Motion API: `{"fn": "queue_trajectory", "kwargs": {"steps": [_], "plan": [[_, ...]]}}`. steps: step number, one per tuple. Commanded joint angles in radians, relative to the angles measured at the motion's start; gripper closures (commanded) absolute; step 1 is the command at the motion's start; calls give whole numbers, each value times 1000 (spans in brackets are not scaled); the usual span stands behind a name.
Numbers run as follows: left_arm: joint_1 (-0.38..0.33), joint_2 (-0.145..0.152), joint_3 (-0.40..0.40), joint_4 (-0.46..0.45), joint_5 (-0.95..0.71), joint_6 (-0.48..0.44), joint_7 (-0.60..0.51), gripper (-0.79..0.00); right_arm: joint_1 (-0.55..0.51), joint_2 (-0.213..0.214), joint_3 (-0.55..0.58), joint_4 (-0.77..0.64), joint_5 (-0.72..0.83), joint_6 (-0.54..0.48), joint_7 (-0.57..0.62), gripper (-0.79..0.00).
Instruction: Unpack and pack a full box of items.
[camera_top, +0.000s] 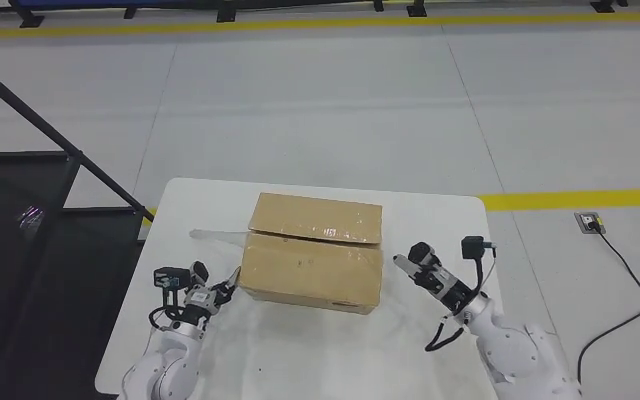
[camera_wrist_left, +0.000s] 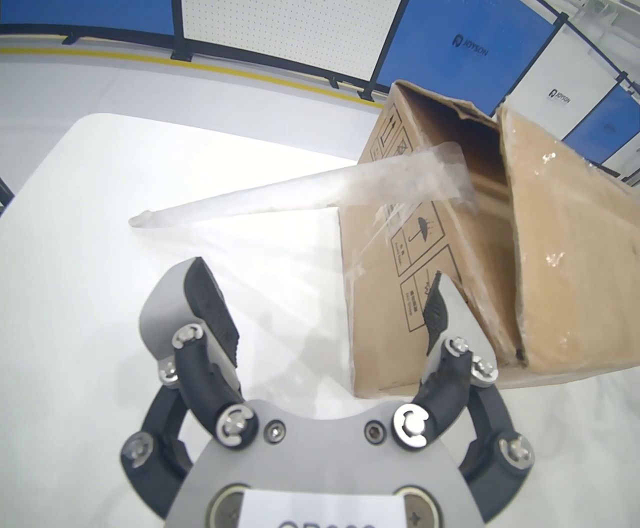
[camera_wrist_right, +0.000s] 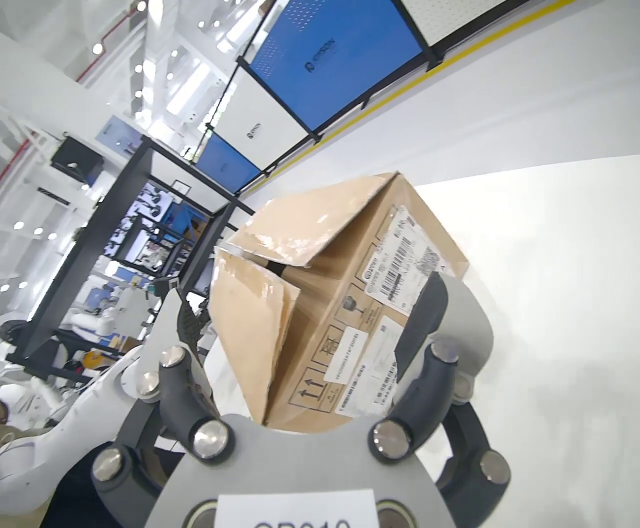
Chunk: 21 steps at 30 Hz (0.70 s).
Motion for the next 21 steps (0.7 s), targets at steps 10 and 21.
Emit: {"fn": "queue_trajectory", "kwargs": {"steps": [10, 21], "plan": [[71, 6, -86, -73, -42, 4, 24, -785, 130, -3, -78, 131, 220, -80, 195, -785], [111, 7, -102, -115, -49, -43, 29, -785, 163, 11, -104, 177, 604, -269, 492, -785]]}}
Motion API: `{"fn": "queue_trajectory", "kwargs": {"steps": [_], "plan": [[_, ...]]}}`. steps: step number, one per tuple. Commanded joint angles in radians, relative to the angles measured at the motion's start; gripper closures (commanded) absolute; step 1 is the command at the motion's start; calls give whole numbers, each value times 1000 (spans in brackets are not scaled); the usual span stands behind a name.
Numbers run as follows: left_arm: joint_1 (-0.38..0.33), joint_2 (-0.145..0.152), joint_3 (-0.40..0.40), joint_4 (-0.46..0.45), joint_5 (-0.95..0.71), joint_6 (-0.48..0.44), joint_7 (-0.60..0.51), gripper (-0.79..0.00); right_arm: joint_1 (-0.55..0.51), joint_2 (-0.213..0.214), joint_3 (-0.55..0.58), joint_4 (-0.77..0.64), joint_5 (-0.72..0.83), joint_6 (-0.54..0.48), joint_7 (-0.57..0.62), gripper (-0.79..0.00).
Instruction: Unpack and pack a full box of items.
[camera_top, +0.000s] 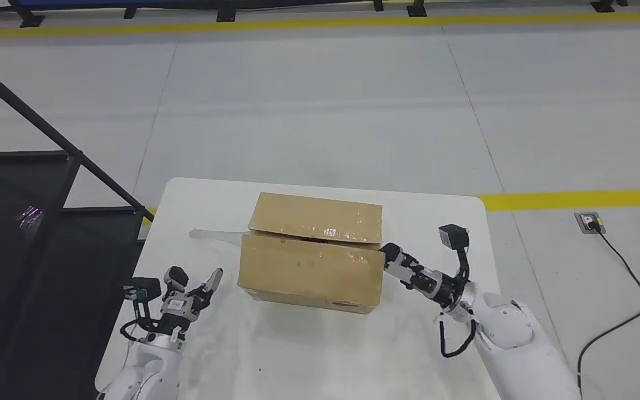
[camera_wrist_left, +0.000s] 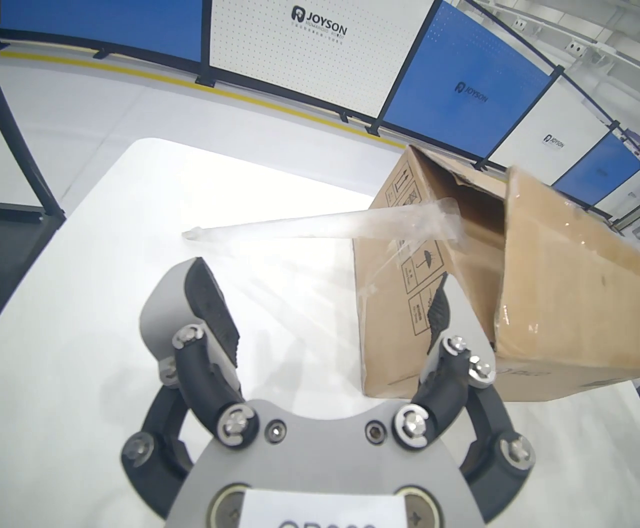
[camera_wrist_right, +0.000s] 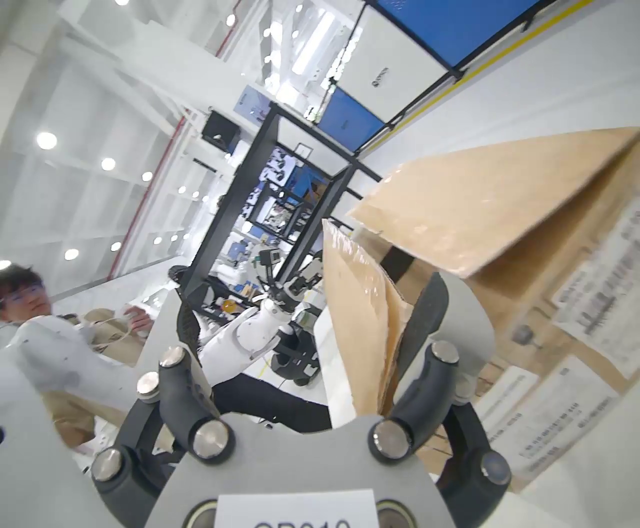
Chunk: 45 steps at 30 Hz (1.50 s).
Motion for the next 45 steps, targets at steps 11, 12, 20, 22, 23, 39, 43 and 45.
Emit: {"fn": "queue_trajectory", "kwargs": {"steps": [11, 12, 20, 22, 23, 39, 43, 45], "plan": [[62, 4, -25, -123, 32, -66, 24, -785, -102, 92, -37, -251, 92, 9, 206, -785], [70, 5, -28, -133, 39, -78, 24, -785, -110, 102, -44, -268, 65, 11, 208, -785], [81, 7, -32, -146, 49, -97, 24, -785, -129, 173, -150, -323, -208, -26, 170, -785], [81, 7, -32, -146, 49, -97, 24, -785, -119, 183, -171, -312, -260, -31, 165, -785], [81, 7, -32, -146, 49, -97, 24, -785, -114, 185, -180, -306, -270, -35, 162, -785], [104, 21, -40, -119, 172, -250, -2, -785, 5, 170, -255, -219, -119, 82, 138, -785], [101, 27, -46, -96, 216, -287, -19, -785, 15, 166, -258, -202, -93, 99, 104, -785], [94, 28, -42, -82, 230, -288, -31, -785, 16, 161, -252, -190, -65, 145, 35, -785]]}}
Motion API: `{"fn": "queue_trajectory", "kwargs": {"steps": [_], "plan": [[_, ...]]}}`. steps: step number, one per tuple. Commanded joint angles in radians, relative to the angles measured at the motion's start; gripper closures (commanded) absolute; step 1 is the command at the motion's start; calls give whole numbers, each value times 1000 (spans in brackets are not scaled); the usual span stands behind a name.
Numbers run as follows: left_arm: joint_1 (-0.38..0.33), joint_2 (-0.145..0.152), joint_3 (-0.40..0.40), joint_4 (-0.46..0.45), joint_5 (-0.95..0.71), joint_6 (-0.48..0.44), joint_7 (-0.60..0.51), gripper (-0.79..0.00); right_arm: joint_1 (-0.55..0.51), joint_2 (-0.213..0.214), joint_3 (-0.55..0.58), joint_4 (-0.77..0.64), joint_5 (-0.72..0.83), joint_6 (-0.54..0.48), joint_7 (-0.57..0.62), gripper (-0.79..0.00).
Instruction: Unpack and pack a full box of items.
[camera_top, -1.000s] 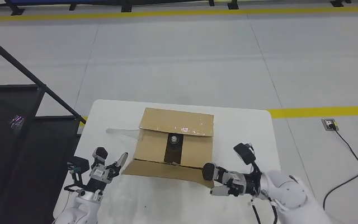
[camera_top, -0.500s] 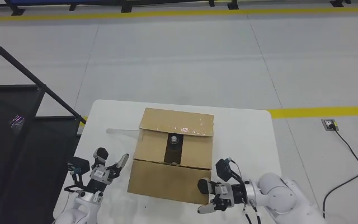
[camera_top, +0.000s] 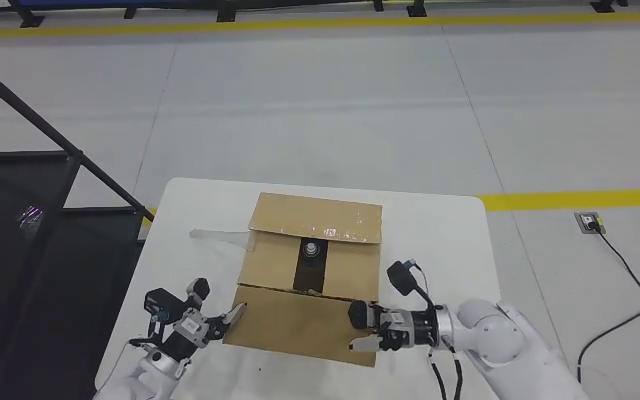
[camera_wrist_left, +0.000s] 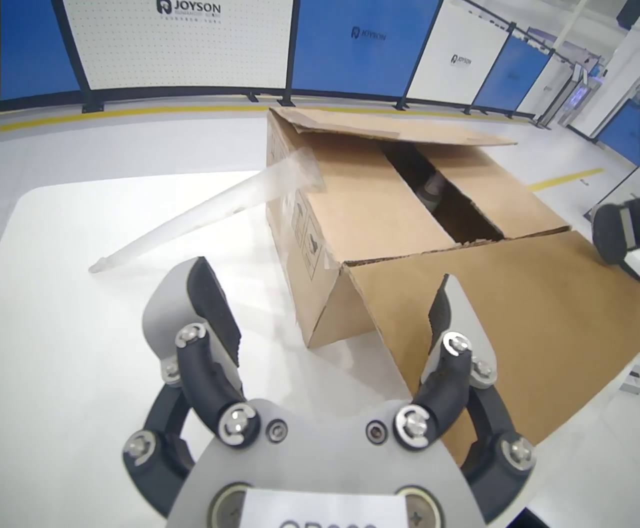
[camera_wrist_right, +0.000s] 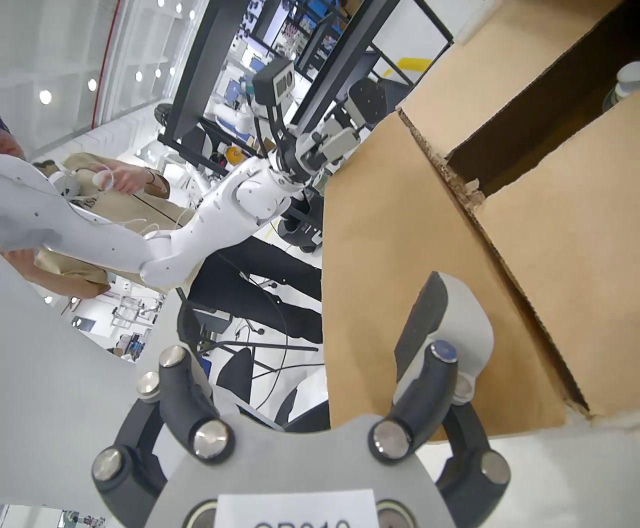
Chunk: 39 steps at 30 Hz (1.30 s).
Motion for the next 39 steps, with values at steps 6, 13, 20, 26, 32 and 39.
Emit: {"fn": "queue_trajectory", "kwargs": {"steps": [6, 13, 20, 26, 32, 39], "plan": [[-38, 2, 24, 35, 25, -1, -40, -785, 43, -24, -6, 43, 203, 183, -143, -785], [-44, 2, 29, 41, 23, 14, -45, -785, 72, -30, -14, 72, 222, 278, -153, -785], [-44, 2, 30, 40, 22, 15, -45, -785, 63, -33, -14, 67, 259, 289, -161, -785], [-31, 3, 36, 21, 42, 29, -43, -785, 117, -57, -42, 132, 352, 379, -205, -785], [-21, 2, 39, 22, 28, 47, -34, -785, 182, -84, -83, 205, 355, 436, -259, -785], [-11, 2, 47, 17, 34, 65, -22, -785, 222, -115, -100, 236, 336, 405, -412, -785]]}}
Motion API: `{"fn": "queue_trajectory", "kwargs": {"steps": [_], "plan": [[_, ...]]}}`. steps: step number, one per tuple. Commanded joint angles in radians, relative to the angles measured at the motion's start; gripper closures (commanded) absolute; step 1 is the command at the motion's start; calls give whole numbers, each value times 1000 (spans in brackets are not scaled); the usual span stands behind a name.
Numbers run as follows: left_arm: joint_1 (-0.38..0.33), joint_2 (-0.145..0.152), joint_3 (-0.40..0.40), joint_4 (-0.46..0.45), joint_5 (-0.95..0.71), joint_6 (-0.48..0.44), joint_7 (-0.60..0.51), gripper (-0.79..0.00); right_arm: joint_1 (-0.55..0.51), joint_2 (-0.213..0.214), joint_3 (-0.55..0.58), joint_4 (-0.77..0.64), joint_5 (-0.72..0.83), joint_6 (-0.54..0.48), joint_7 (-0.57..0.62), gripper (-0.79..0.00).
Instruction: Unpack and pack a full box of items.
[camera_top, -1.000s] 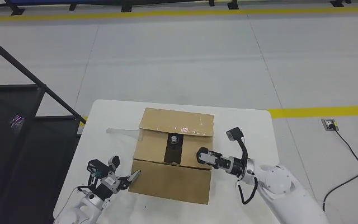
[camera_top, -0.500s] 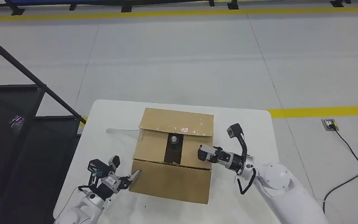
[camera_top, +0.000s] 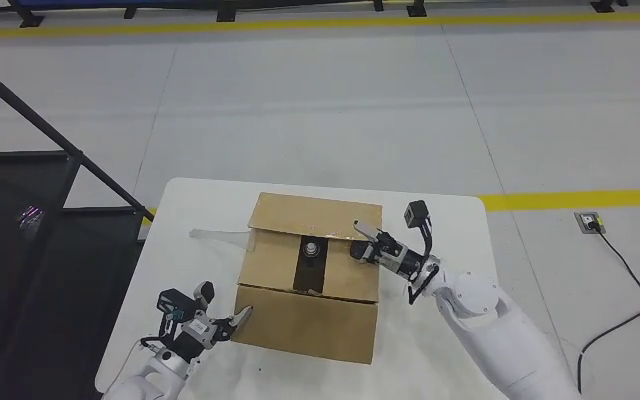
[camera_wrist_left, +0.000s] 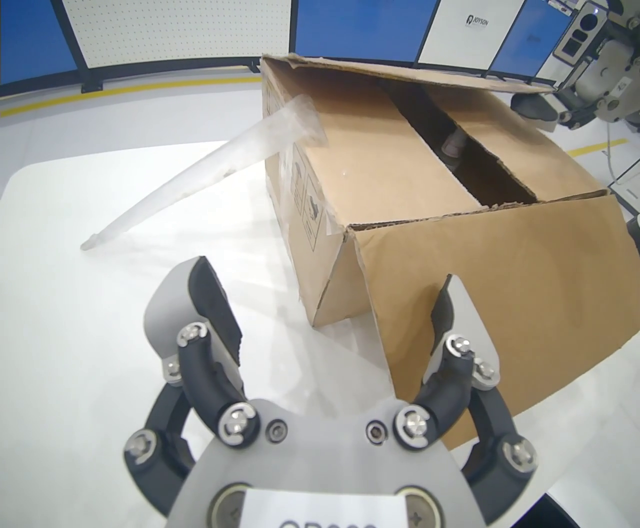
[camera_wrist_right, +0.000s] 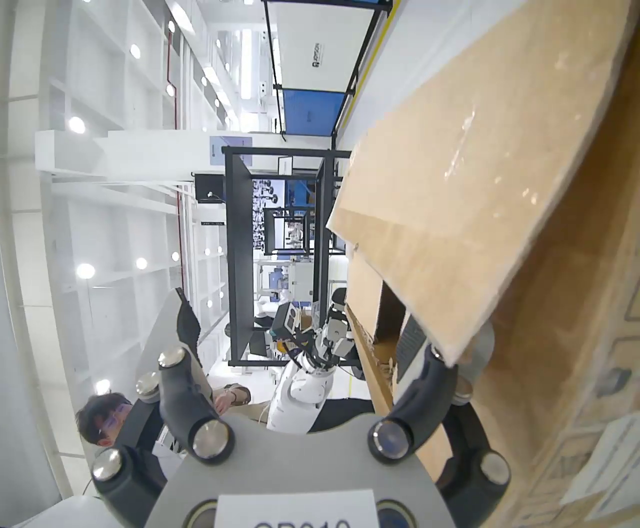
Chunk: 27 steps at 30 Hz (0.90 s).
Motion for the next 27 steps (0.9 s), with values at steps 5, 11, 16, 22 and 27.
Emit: {"fn": "queue_trajectory", "kwargs": {"steps": [5, 11, 16, 22, 27], "plan": [[1, 0, 6, 5, 7, 7, 6, -785, 61, -28, -14, 14, -84, -18, -171, -785], [-1, 1, 11, 8, 13, 5, 5, -785, 211, -70, -72, 137, -155, 50, -215, -785], [0, 2, 12, 7, 11, 9, 10, -785, 341, -123, -143, 292, -211, 100, -278, -785], [5, 2, 11, 7, 6, 11, 15, -785, 449, -193, -224, 475, -239, 126, -322, -785], [6, 3, 8, 14, 1, 9, 18, -785, 504, -249, -273, 600, -237, 152, -300, -785]]}}
